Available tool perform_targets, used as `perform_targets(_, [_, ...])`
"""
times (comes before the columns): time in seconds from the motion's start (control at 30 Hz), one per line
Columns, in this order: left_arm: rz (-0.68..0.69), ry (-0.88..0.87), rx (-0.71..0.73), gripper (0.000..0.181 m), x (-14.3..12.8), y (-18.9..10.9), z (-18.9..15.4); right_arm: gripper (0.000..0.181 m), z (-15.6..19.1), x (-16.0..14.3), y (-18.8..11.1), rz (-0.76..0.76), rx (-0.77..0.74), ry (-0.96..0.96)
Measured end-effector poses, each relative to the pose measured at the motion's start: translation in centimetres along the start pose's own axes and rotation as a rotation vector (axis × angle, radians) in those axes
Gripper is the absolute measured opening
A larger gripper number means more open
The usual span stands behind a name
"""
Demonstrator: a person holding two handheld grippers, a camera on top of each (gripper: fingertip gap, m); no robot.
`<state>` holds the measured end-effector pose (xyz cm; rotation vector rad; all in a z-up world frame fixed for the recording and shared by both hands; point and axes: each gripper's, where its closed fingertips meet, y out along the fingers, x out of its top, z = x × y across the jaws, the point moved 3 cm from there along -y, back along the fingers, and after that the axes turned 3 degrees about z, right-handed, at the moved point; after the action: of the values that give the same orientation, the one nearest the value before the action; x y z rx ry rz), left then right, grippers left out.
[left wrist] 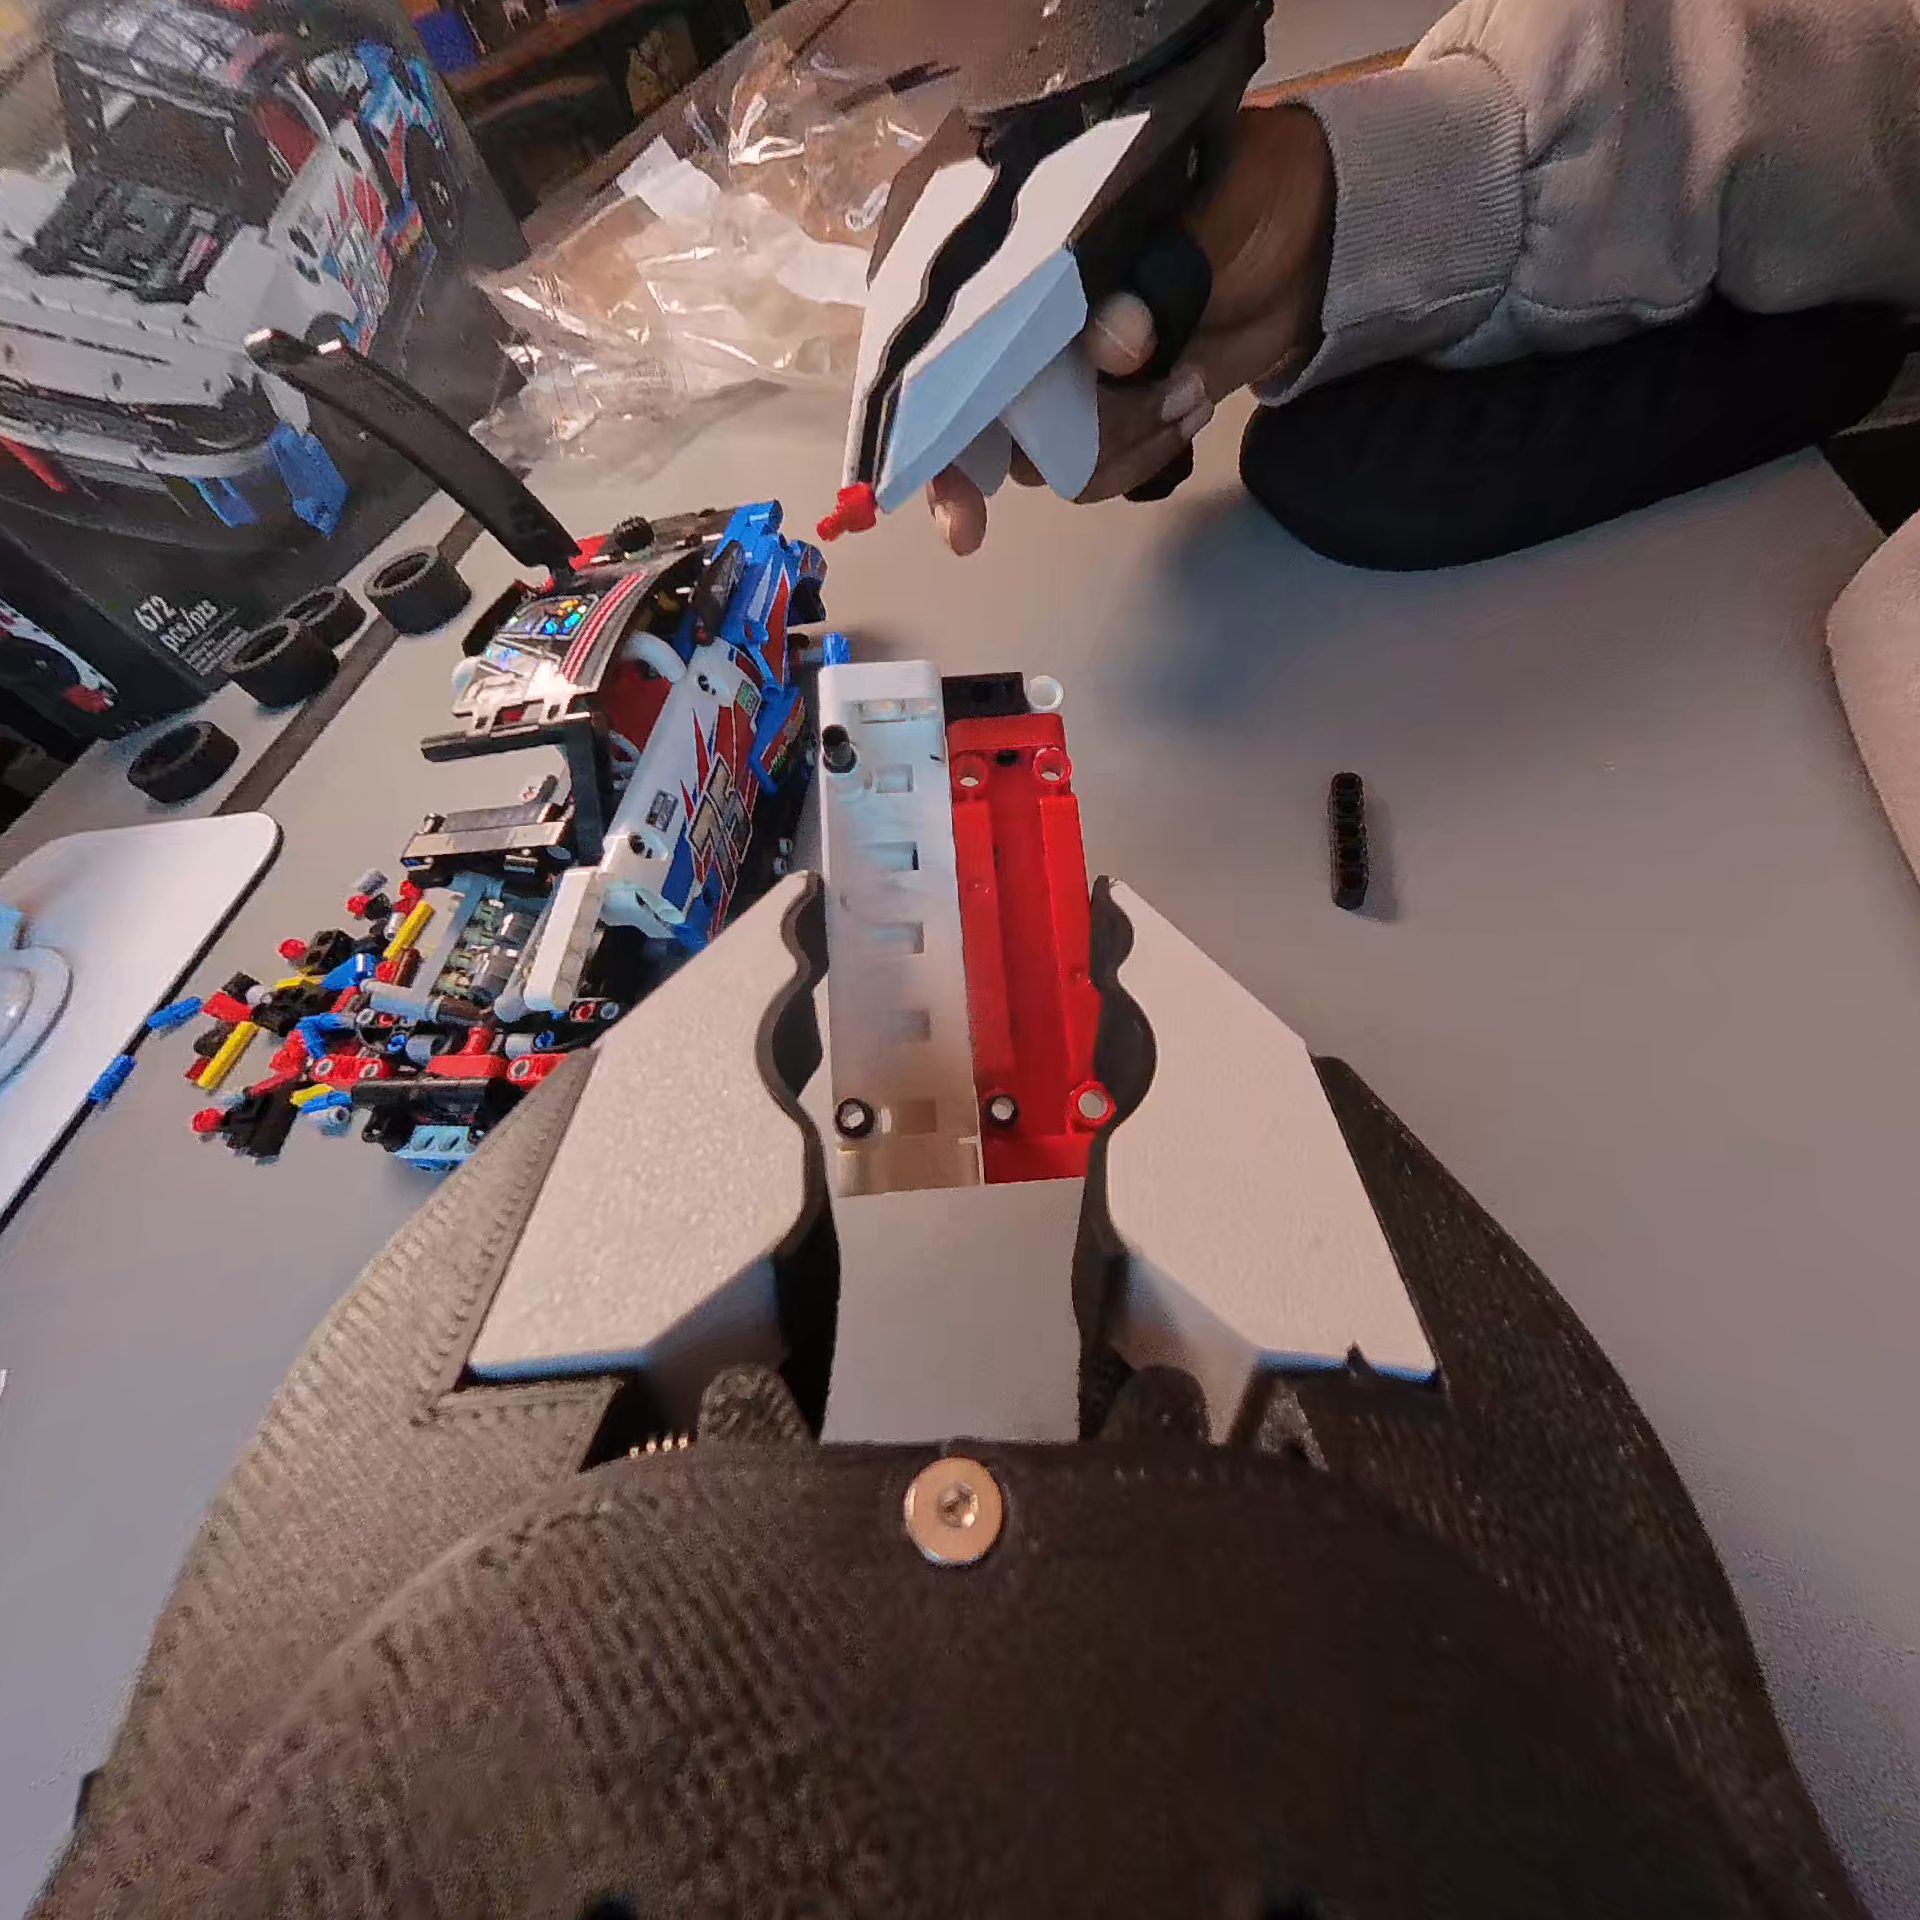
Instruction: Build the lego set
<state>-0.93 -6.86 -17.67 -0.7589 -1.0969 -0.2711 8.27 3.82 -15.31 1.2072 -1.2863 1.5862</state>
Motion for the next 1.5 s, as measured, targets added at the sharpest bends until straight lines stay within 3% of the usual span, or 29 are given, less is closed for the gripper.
perform_targets(0.33, [-0.048, -0.013, -0.029, 0.049, 0.4, -0.1, -0.7, 0.002, 1.4, -0.2, 0.6, -0.007, 0.077, 0.01])
perform_targets(0.53, [0.175, -0.081, -0.104, 0.049, -2.9, 1.5, -1.6, 0.002, 2.3, -0.3, 1.4, -0.009, 0.114, 0.031])
perform_targets(0.7, [0.235, -0.097, -0.15, 0.049, -3.4, 2.0, -2.1, 0.002, 3.5, -0.4, 2.1, -0.003, 0.149, 0.027])
perform_targets(0.77, [0.156, -0.125, -0.122, 0.043, -2.3, 1.7, -1.6, 0.002, 4.0, -0.1, 2.4, -0.019, 0.159, 0.035])
perform_targets(0.9, [-0.139, -0.289, -0.151, 0.027, 2.5, 0.2, -1.1, 0.002, 5.5, 1.2, 3.2, -0.105, 0.224, 0.137])
perform_targets(1.03, [-0.295, -0.37, -0.175, 0.008, 4.6, -1.0, -0.9, 0.002, 6.8, 2.2, 3.8, -0.165, 0.294, 0.24])
perform_targets(1.2, [-0.325, -0.473, -0.221, 0.001, 4.6, -1.2, -0.8, 0.002, 7.6, 1.8, 4.1, -0.151, 0.326, 0.22])
perform_targets(1.5, [-0.284, -0.449, -0.229, 0.0, 4.2, -0.7, -1.3, 0.0, 8.0, 0.6, 4.4, -0.061, 0.26, 0.038])
